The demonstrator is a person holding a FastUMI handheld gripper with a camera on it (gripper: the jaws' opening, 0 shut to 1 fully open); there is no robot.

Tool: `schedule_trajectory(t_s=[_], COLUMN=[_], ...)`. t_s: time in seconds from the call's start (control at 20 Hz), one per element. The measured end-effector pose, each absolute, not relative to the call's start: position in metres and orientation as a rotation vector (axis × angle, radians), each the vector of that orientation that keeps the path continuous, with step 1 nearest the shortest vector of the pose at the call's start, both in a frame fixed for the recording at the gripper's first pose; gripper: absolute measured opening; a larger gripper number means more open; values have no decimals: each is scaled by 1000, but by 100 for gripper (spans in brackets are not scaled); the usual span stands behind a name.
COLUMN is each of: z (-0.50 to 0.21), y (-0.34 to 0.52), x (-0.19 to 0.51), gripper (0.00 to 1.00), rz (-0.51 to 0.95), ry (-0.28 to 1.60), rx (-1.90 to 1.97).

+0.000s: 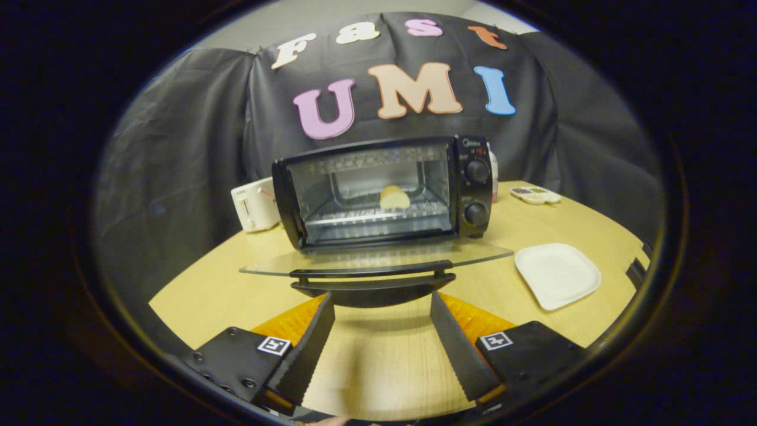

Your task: Open the toaster oven, put the food inside, and close the toaster oven door.

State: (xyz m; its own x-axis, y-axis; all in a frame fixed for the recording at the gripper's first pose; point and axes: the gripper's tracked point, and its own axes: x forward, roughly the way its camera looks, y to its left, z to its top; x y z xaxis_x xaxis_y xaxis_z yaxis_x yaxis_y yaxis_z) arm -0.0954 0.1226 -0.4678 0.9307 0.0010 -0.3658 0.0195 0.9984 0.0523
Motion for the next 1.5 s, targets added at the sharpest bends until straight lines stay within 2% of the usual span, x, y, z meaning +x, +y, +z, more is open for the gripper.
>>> schedule_trajectory(t_s=[0.2,0.65,0.95,1.5], z=[-428,-394,-331,-172], y=[129,140,131,49], x=[-65,7,9,-4], gripper=[99,100,99,99], rz=[-4,2,35,-47], ry=[313,262,216,109], rx=[31,8,27,-6])
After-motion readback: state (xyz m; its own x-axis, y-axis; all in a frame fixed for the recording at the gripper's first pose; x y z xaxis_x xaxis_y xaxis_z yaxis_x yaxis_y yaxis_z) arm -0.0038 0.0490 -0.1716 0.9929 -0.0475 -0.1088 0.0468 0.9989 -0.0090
